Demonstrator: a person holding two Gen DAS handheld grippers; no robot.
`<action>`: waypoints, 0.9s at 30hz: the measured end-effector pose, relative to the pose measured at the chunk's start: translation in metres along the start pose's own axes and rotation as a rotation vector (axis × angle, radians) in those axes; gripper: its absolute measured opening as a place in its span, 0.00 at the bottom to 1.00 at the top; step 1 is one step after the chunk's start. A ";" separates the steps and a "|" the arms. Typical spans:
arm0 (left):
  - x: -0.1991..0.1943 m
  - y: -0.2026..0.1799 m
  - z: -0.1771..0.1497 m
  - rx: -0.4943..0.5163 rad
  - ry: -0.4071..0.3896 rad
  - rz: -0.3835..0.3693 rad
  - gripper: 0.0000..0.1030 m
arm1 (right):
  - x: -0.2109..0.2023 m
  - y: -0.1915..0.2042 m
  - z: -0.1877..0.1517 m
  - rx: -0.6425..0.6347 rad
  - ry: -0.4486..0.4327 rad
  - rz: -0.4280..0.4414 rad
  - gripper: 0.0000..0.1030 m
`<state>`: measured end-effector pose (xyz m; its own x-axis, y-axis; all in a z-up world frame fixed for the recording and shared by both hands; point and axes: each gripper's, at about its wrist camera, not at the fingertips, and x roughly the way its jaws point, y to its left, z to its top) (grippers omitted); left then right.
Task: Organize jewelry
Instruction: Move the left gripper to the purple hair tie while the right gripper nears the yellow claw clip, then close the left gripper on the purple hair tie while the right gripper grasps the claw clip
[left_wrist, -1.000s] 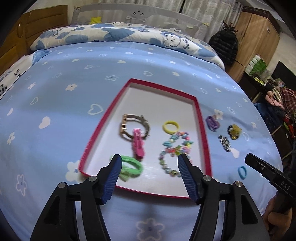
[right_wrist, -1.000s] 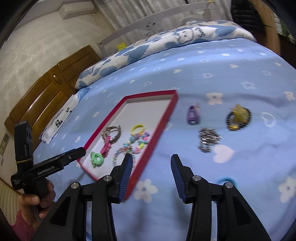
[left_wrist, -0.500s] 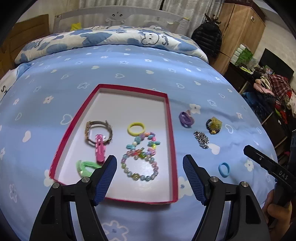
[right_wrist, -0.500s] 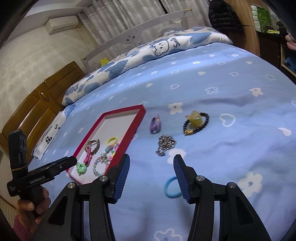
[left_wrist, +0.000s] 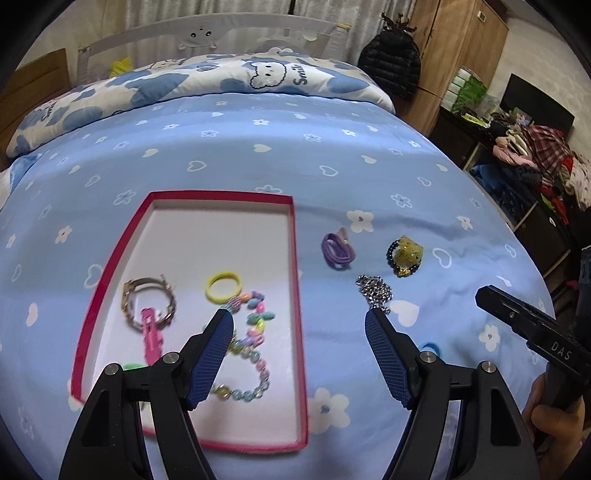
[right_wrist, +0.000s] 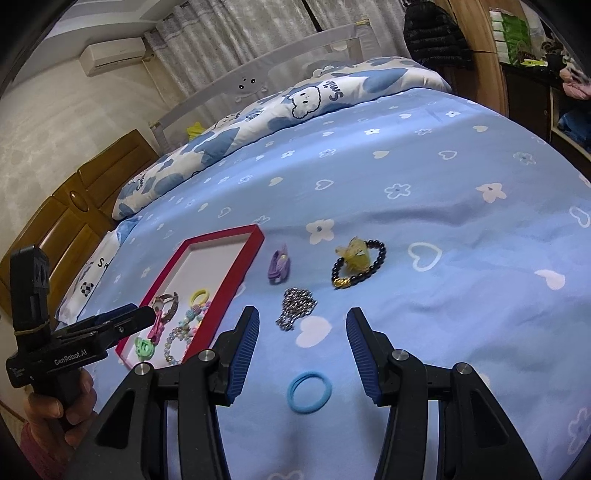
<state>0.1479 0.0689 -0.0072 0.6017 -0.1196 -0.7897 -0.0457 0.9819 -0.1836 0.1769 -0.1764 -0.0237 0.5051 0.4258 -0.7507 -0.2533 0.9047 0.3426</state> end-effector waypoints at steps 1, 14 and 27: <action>0.005 -0.003 0.002 0.005 0.005 -0.002 0.71 | 0.002 -0.001 0.002 -0.004 0.001 -0.003 0.49; 0.063 -0.028 0.037 0.044 0.067 -0.025 0.71 | 0.043 -0.016 0.035 -0.088 0.049 -0.032 0.49; 0.139 -0.042 0.068 0.072 0.142 -0.013 0.67 | 0.087 -0.024 0.050 -0.166 0.119 -0.026 0.49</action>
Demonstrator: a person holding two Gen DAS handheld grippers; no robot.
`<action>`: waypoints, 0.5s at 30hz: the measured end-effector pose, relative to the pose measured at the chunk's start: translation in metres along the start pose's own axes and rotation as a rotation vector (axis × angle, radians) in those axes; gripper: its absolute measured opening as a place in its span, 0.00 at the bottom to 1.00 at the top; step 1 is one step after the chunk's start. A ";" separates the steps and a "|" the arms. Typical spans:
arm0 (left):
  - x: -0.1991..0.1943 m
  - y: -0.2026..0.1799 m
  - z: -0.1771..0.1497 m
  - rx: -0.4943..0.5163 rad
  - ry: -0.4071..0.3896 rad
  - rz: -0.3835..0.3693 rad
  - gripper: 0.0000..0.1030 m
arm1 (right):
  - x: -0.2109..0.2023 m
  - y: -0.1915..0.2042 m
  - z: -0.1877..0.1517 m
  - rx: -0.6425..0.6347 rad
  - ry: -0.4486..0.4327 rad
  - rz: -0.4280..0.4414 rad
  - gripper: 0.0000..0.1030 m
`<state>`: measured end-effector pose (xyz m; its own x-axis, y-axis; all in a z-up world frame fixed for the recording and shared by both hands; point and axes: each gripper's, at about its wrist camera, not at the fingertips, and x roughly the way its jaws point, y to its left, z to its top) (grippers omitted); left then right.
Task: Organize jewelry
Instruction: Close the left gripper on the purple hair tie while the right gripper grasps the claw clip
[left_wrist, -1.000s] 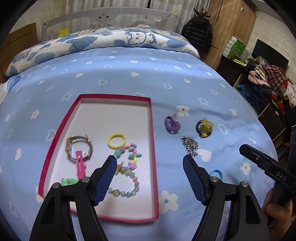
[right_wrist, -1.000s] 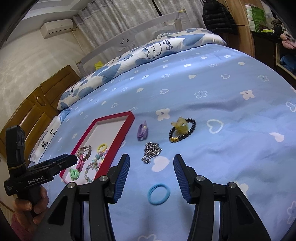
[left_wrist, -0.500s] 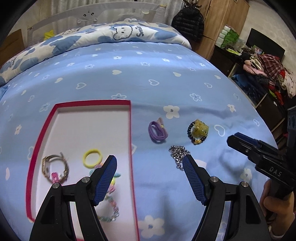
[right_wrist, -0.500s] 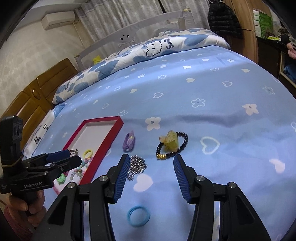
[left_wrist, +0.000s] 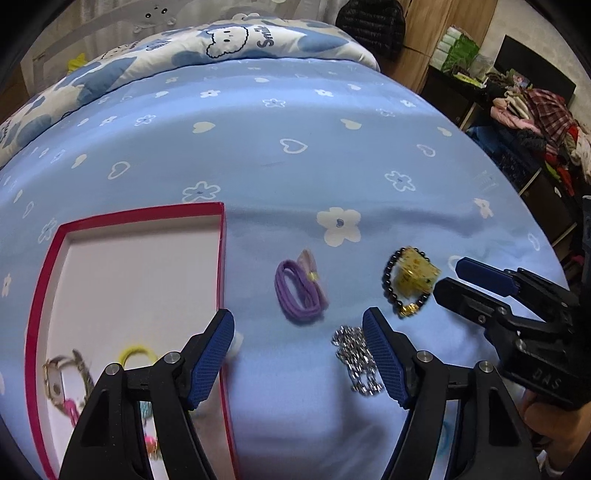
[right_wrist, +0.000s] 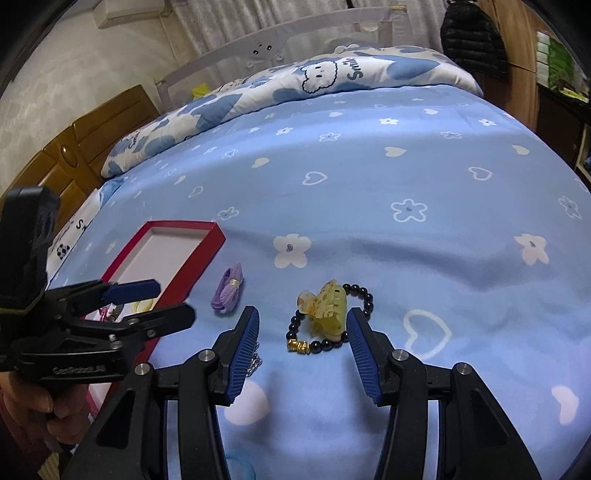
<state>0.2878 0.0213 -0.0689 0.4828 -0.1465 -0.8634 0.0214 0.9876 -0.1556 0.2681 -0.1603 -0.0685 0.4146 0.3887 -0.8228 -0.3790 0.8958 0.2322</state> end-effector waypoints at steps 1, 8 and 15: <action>0.007 0.000 0.004 0.008 0.011 0.003 0.65 | 0.003 0.000 0.001 -0.004 0.004 0.000 0.49; 0.038 -0.008 0.013 0.050 0.057 0.017 0.50 | 0.019 -0.003 0.005 -0.022 0.031 -0.005 0.48; 0.061 -0.010 0.015 0.061 0.092 0.023 0.17 | 0.031 -0.008 0.003 -0.018 0.055 -0.029 0.33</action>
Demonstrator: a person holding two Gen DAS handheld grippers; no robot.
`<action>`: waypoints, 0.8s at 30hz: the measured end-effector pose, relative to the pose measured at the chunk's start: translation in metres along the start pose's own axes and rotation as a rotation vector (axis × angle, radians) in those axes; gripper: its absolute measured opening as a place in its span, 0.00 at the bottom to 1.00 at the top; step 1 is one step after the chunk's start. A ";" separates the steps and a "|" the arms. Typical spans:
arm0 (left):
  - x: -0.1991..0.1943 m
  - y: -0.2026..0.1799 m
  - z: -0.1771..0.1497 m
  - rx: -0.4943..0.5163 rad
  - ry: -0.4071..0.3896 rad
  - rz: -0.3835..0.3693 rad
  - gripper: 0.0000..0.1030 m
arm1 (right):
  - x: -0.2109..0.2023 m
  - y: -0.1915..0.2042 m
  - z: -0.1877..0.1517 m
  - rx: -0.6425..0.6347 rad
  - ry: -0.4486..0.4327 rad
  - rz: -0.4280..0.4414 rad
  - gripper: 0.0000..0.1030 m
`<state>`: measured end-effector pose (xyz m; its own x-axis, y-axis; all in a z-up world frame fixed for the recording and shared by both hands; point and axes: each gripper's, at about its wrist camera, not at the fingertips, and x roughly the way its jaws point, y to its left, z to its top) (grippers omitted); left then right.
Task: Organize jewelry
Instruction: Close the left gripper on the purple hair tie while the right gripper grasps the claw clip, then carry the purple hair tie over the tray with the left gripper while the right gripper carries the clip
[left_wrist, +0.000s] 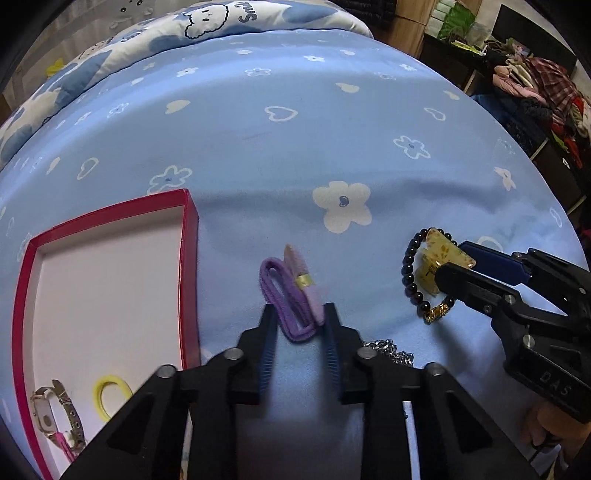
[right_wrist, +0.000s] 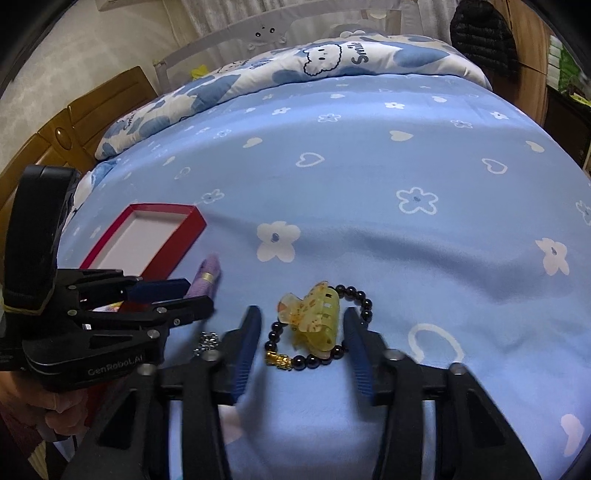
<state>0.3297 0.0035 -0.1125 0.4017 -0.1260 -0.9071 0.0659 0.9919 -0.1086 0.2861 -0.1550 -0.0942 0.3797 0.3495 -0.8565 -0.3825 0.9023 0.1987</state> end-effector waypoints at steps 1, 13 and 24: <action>0.000 0.001 0.001 -0.001 -0.005 -0.007 0.13 | 0.000 -0.001 0.000 0.005 -0.005 0.001 0.33; -0.047 0.020 -0.023 -0.071 -0.112 -0.104 0.07 | -0.035 0.011 -0.004 0.045 -0.087 0.038 0.33; -0.114 0.061 -0.066 -0.156 -0.195 -0.125 0.07 | -0.048 0.052 -0.005 0.044 -0.110 0.119 0.33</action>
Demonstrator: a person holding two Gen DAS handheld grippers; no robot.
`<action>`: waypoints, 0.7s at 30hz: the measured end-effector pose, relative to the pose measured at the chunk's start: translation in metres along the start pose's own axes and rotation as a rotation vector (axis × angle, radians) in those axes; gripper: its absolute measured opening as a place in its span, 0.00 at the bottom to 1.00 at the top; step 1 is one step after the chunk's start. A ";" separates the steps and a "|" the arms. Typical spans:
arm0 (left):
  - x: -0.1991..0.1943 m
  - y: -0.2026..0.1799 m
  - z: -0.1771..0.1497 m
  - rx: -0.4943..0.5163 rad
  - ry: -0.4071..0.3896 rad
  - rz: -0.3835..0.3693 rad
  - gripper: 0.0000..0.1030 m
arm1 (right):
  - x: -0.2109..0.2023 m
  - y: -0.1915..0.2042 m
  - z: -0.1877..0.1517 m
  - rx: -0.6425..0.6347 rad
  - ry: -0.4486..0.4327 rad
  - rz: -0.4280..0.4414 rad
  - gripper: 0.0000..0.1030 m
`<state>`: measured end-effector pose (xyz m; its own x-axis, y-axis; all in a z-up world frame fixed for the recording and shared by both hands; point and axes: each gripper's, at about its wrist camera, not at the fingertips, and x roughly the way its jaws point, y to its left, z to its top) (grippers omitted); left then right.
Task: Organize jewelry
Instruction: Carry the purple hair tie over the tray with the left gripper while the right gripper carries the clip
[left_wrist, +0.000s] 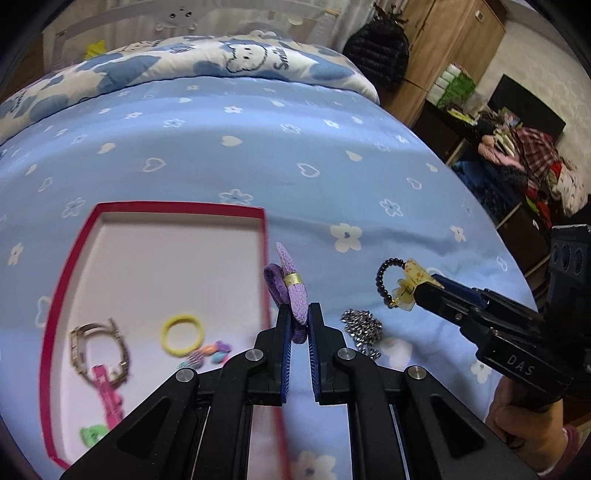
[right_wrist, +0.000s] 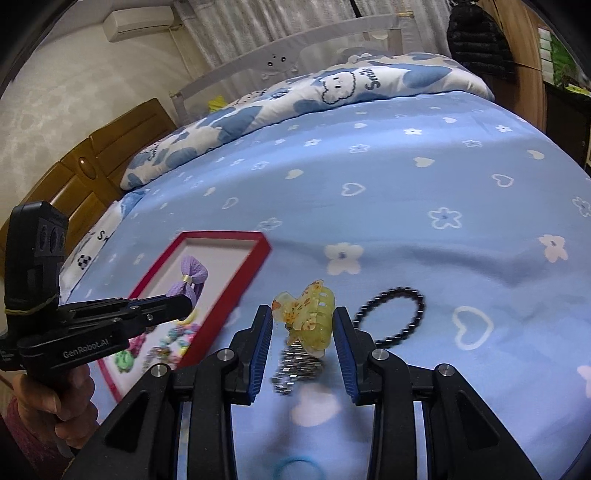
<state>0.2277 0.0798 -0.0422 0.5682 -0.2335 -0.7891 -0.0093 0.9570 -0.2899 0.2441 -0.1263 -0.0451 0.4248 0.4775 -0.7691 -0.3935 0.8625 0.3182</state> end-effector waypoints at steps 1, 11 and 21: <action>-0.006 0.004 -0.002 -0.007 -0.006 0.003 0.07 | 0.001 0.004 0.000 -0.004 0.000 0.006 0.33; -0.053 0.044 -0.017 -0.076 -0.051 0.033 0.07 | 0.005 0.046 0.004 -0.045 -0.003 0.049 0.33; -0.081 0.074 -0.024 -0.117 -0.080 0.067 0.07 | 0.017 0.081 0.008 -0.079 0.004 0.092 0.33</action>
<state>0.1607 0.1650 -0.0125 0.6269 -0.1508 -0.7644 -0.1425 0.9423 -0.3028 0.2263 -0.0467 -0.0278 0.3809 0.5532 -0.7409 -0.4938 0.7991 0.3428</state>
